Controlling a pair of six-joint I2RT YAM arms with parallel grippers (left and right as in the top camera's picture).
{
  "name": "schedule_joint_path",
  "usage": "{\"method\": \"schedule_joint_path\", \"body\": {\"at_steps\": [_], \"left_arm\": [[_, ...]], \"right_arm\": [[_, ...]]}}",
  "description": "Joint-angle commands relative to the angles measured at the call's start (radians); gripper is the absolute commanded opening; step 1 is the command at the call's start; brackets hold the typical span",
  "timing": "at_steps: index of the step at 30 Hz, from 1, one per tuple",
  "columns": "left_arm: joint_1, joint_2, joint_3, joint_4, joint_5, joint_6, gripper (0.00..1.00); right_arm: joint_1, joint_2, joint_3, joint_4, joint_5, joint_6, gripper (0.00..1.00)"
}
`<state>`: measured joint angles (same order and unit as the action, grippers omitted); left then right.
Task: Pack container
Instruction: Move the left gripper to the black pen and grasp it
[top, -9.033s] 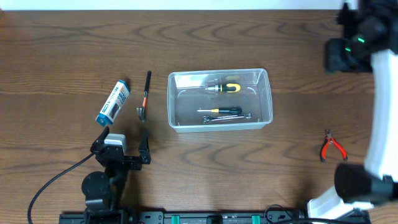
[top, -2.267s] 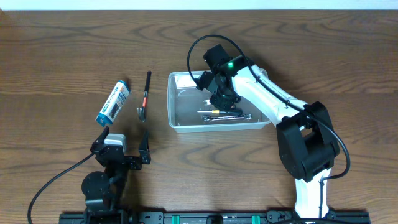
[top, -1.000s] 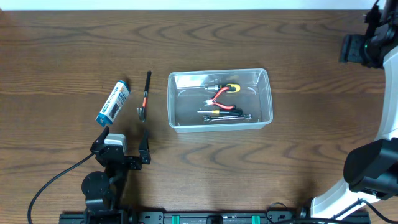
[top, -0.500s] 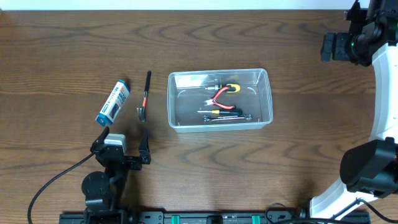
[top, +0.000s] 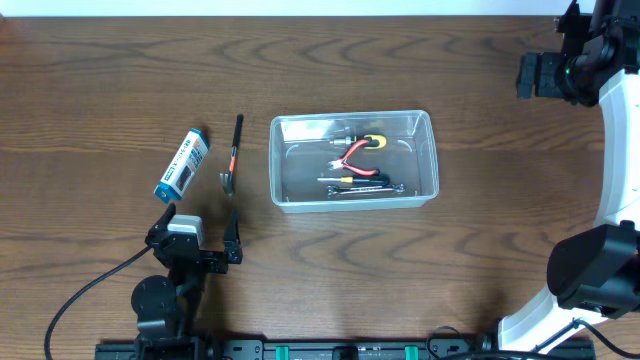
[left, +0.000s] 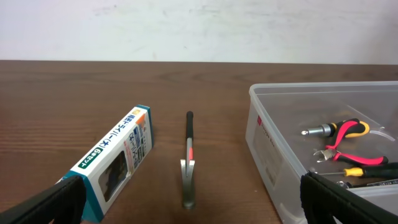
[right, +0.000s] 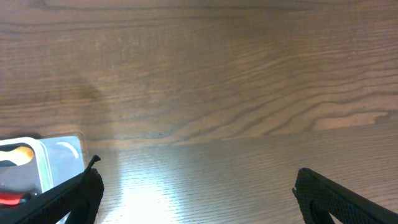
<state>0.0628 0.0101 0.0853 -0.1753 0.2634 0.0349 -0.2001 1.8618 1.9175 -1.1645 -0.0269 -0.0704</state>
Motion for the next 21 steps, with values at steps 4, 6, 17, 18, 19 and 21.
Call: {"method": "schedule_joint_path", "body": {"at_steps": [4, 6, 17, 18, 19, 21], "left_arm": [[0.003, -0.006, -0.012, 0.02, 0.015, 0.008, 0.98], [0.003, -0.006, -0.011, 0.052, 0.017, -0.064, 0.98], [0.003, 0.391, 0.499, -0.184, 0.016, -0.052, 0.98], [0.003, 0.486, 0.603, -0.258, 0.012, -0.019, 0.98], [0.003, 0.572, 0.699, -0.334, 0.006, 0.008, 0.98], [0.003, 0.776, 0.935, -0.542, -0.024, 0.048, 0.98]], "right_arm": [[0.004, 0.008, -0.004, -0.003, -0.006, -0.013, 0.99], [0.004, 0.008, -0.004, -0.003, -0.006, -0.013, 0.99], [0.004, 0.008, -0.004, -0.003, -0.006, -0.013, 0.99], [0.004, 0.008, -0.004, -0.003, -0.006, -0.013, 0.99], [0.004, 0.008, -0.004, -0.003, -0.006, -0.013, 0.99], [0.005, 0.008, -0.004, -0.003, -0.006, -0.013, 0.99]]}}
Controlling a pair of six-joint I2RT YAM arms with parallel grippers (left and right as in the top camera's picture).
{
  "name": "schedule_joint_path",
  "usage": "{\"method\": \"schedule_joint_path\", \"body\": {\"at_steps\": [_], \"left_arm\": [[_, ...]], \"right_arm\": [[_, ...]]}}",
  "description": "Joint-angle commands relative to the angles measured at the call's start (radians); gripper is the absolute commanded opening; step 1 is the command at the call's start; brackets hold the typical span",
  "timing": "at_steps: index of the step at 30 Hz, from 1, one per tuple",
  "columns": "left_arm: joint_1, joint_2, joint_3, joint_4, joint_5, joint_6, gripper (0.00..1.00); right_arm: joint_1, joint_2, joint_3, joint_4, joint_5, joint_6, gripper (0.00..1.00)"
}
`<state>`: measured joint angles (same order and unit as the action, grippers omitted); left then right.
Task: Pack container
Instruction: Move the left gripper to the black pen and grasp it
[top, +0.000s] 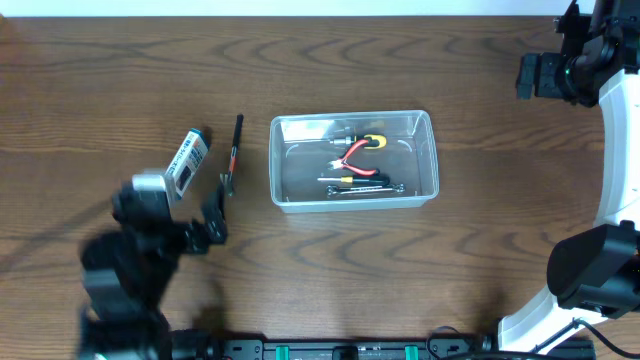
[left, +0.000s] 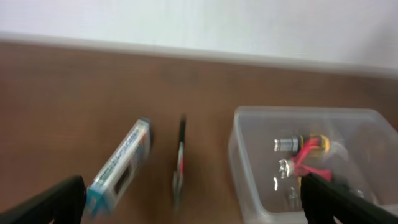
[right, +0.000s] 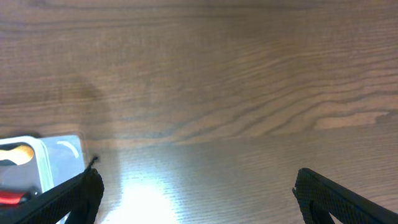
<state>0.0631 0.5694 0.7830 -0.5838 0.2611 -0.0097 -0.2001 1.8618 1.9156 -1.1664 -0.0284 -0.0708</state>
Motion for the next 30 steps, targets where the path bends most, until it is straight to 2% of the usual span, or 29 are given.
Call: {"method": "schedule_joint_path", "body": {"at_steps": [1, 5, 7, 9, 16, 24, 25, 27, 30], "left_arm": [[0.003, 0.305, 0.343, -0.229, -0.036, 0.109, 0.98], [0.003, 0.655, 0.766, -0.604, -0.083, 0.123, 0.98], [0.003, 0.776, 0.903, -0.686, -0.083, 0.122, 0.98], [0.003, 0.863, 0.983, -0.706, -0.082, 0.12, 0.98], [0.003, 1.0, 1.005, -0.715, -0.079, 0.087, 0.98], [0.003, 1.104, 1.003, -0.721, -0.078, 0.184, 1.0], [0.003, 1.12, 1.003, -0.722, -0.078, 0.196, 0.96], [0.003, 1.154, 1.003, -0.732, -0.079, 0.197, 0.82], [0.002, 1.208, 0.996, -0.743, -0.078, 0.197, 0.76]], "right_arm": [[0.005, 0.008, -0.002, -0.001, -0.004, -0.013, 0.99], [0.004, 0.008, -0.002, -0.001, -0.004, -0.013, 0.99], [0.004, 0.008, -0.002, -0.001, -0.004, -0.013, 0.99], [0.005, 0.008, -0.002, -0.001, -0.004, -0.013, 0.99], [0.004, 0.008, -0.002, -0.001, -0.004, -0.013, 0.99], [0.005, 0.008, -0.002, -0.001, -0.004, -0.013, 0.99], [0.005, 0.008, -0.002, -0.001, -0.004, -0.013, 0.99], [0.005, 0.008, -0.002, -0.001, -0.004, -0.013, 0.99], [0.004, 0.008, -0.002, -0.001, -0.004, -0.013, 0.99]]}}
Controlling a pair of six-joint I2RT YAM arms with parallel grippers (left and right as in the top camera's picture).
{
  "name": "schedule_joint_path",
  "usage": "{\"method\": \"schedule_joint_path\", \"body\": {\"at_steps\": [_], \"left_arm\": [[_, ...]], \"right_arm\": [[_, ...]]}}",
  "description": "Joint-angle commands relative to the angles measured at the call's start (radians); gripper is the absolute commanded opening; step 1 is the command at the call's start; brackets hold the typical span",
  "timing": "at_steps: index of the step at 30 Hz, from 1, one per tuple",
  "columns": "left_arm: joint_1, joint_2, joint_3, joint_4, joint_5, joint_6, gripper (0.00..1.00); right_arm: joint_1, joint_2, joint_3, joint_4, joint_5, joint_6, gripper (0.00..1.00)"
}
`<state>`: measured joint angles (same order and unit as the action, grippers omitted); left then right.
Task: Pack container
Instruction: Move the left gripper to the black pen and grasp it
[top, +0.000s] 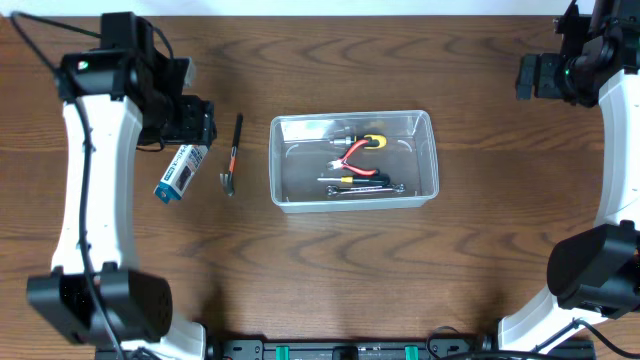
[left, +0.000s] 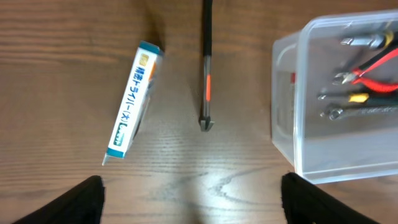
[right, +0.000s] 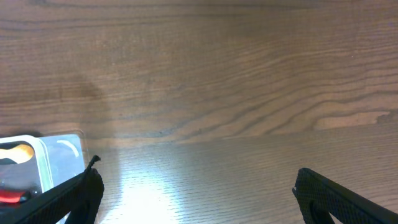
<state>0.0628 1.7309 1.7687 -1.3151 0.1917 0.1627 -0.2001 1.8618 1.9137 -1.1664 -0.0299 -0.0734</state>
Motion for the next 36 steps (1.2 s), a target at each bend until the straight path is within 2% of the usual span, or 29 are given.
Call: {"method": "schedule_joint_path", "body": {"at_steps": [1, 3, 7, 15, 36], "left_arm": [[0.0, 0.063, 0.005, -0.012, -0.009, 0.024, 0.76], [-0.007, 0.095, -0.013, -0.012, -0.009, 0.037, 0.76], [-0.03, 0.143, -0.066, -0.007, -0.009, 0.107, 0.66], [-0.062, 0.18, -0.159, 0.046, -0.009, 0.113, 0.56], [-0.082, 0.18, -0.314, 0.215, -0.009, 0.11, 0.53]], "right_arm": [[0.004, 0.008, 0.0, -0.001, -0.003, -0.01, 0.99], [0.005, 0.008, 0.0, -0.001, -0.003, -0.01, 0.99], [0.004, 0.008, 0.0, -0.001, -0.003, -0.01, 0.99], [0.004, 0.008, 0.0, -0.001, -0.003, -0.01, 0.99], [0.004, 0.008, 0.0, -0.001, -0.003, -0.01, 0.99]]}}
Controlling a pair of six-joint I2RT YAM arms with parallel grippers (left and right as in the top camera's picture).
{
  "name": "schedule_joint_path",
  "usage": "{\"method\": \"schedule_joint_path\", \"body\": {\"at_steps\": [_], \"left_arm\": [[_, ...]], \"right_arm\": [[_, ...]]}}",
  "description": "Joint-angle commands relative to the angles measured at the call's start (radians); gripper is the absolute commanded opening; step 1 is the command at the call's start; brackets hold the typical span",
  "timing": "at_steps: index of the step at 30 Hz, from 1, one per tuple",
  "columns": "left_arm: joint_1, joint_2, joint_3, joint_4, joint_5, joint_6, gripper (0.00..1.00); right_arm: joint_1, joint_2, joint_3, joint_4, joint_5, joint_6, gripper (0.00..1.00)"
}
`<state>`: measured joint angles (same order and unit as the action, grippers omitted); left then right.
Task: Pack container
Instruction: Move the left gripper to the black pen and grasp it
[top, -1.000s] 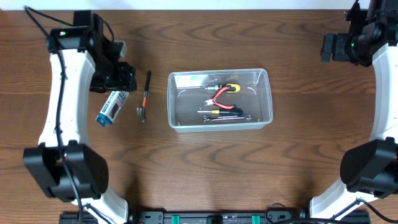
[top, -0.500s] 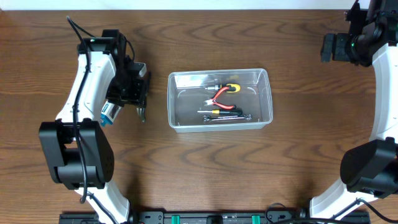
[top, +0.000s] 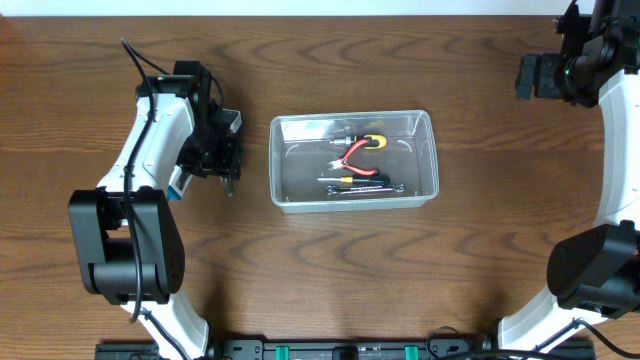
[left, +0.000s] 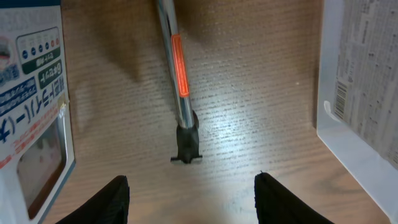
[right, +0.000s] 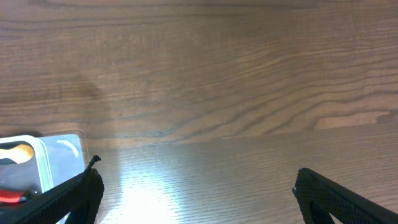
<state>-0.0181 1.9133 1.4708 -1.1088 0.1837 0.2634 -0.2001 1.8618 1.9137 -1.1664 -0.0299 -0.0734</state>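
Note:
A slim black tool with an orange band (left: 179, 73) lies on the table, its metal head (left: 186, 147) towards the camera. My left gripper (left: 193, 204) hangs open low over that head, fingers on either side and apart from it. In the overhead view the left gripper (top: 218, 152) covers most of the tool. A blue and white box (left: 30, 124) lies just left of the tool. The clear plastic container (top: 354, 196) holds red-handled pliers (top: 358, 150) and several small tools. My right gripper (right: 202, 199) stays open over bare table at the far right.
The container's wall (left: 364, 93) stands close to the right of the left gripper. The box (top: 176, 186) peeks out beside the left arm. The right arm (top: 610, 130) runs along the table's right edge, and the container's corner (right: 43, 158) shows in its wrist view.
My left gripper has moved right and down, from high above the box and tool to low over the tool's head, still open. The right arm, box, tool and container have not moved.
The left arm first rested at the table's front edge, open, facing the box and tool. It then stood lifted off the edge, then high over the box near the back left, and now low over the tool. The right arm stayed put throughout.

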Motion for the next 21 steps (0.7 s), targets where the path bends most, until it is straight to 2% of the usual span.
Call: {"method": "schedule_joint_path", "body": {"at_steps": [1, 13, 21], "left_arm": [[-0.002, -0.002, -0.023, 0.017, -0.001, 0.009, 0.53], [-0.002, 0.005, -0.122, 0.147, -0.001, 0.009, 0.53], [-0.002, 0.053, -0.128, 0.158, -0.001, 0.009, 0.53]], "right_arm": [[0.004, 0.008, 0.0, -0.001, -0.003, -0.01, 0.99], [0.005, 0.008, 0.0, -0.001, -0.003, -0.01, 0.99], [0.004, 0.008, 0.0, -0.001, -0.002, -0.01, 0.99]]}}
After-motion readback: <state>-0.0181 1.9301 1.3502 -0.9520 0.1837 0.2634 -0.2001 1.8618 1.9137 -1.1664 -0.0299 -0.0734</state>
